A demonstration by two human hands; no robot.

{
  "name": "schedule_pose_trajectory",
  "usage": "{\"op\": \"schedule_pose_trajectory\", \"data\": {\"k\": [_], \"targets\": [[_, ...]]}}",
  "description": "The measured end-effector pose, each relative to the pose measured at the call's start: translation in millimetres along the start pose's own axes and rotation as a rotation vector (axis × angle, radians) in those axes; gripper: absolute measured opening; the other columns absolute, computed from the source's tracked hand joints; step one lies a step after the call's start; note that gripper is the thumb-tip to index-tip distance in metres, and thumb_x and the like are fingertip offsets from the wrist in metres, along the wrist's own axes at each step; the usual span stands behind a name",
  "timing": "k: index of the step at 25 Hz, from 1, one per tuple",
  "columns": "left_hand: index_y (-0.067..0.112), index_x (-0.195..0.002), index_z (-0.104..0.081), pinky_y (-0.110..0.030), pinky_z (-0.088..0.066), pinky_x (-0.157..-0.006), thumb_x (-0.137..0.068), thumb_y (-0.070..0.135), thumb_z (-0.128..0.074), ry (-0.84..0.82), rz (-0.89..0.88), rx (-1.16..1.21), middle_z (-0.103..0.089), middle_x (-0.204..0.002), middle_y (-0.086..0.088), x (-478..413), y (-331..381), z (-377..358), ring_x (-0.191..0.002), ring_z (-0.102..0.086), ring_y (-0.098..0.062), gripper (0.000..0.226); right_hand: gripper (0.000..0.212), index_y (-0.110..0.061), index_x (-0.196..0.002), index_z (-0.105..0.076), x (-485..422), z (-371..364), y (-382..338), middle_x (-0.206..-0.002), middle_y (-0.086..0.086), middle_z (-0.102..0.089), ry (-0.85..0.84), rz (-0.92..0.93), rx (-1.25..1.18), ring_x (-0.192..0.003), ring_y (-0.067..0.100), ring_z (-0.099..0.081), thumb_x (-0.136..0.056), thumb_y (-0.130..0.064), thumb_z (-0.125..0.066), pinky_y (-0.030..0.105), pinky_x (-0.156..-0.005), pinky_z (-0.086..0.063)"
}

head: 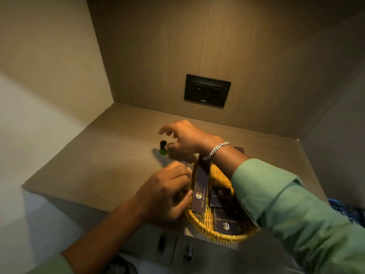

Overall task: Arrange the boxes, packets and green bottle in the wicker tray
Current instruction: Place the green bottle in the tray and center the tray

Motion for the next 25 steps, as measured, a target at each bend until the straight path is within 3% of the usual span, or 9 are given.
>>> {"op": "schedule_pose_trajectory", "data": {"k": [4, 11, 14, 17, 19, 25], "targets": [[0.006, -0.087, -0.065, -0.035, -0.052, -0.074, -0.083, 0.017, -0.062, -0.008, 0.005, 0.007, -0.066, -0.095, -0.012, 3, 1, 0, -0.090, -0.058, -0.022, 0.013, 0.032, -0.015, -0.115, -0.066, -19, -13, 4, -0.111, 0.007, -0.069, -0.070, 0.048, 0.039, -0.096, 0.018, -0.064, -0.084, -0.016, -0.071, 0.031, -0.078, -0.055], [0.007, -0.082, -0.066, -0.038, -0.051, -0.065, -0.086, 0.019, -0.060, -0.032, 0.004, 0.016, -0.066, -0.088, -0.009, -3, 3, 2, -0.082, -0.058, -0.021, 0.014, 0.022, -0.009, -0.103, -0.068, -24, -9, 1, -0.100, 0.007, -0.068, -0.072, 0.080, 0.052, -0.090, 0.022, -0.064, -0.082, -0.014, -0.072, 0.029, -0.071, -0.053], [0.006, -0.081, -0.065, -0.039, -0.051, -0.065, -0.086, 0.017, -0.060, -0.034, -0.003, 0.022, -0.065, -0.088, -0.010, -6, 3, 5, -0.081, -0.057, -0.022, 0.014, 0.025, -0.008, -0.102, -0.070, -7, 17, -5, -0.095, 0.007, -0.070, -0.015, 0.124, 0.051, -0.082, 0.018, -0.064, -0.078, -0.016, -0.075, 0.025, -0.066, -0.050], [0.006, -0.081, -0.066, -0.040, -0.052, -0.066, -0.086, 0.017, -0.060, -0.025, -0.003, 0.032, -0.066, -0.088, -0.010, -5, 0, 5, -0.082, -0.058, -0.022, 0.014, 0.024, -0.015, -0.098, -0.070, 37, 61, 1, -0.088, -0.004, -0.069, 0.083, 0.144, -0.002, -0.071, 0.004, -0.060, -0.075, -0.022, -0.075, 0.019, -0.061, -0.048], [0.007, -0.082, -0.068, -0.039, -0.054, -0.066, -0.086, 0.018, -0.059, -0.043, -0.010, 0.010, -0.068, -0.088, -0.010, -3, 0, 4, -0.083, -0.060, -0.021, 0.015, 0.022, -0.021, -0.097, -0.069, 77, 84, 14, -0.086, -0.010, -0.065, 0.088, 0.124, -0.033, -0.071, 0.004, -0.060, -0.075, -0.026, -0.073, 0.017, -0.058, -0.048], [0.006, -0.085, -0.071, -0.035, -0.059, -0.066, -0.085, 0.019, -0.059, -0.063, -0.065, -0.062, -0.071, -0.090, -0.011, -3, -2, 4, -0.085, -0.064, -0.022, 0.019, 0.018, -0.026, -0.098, -0.066, 138, 61, 56, -0.093, -0.009, -0.063, -0.103, -0.079, 0.002, -0.084, 0.008, -0.060, -0.081, -0.025, -0.070, 0.035, -0.070, -0.057]]}}
Point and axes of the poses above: each hand's wrist, its own x-axis away from the middle knuckle, its own z-axis out of the back of the hand, y = z × x, the point moved 3 cm from there along -x, towards the middle knuckle
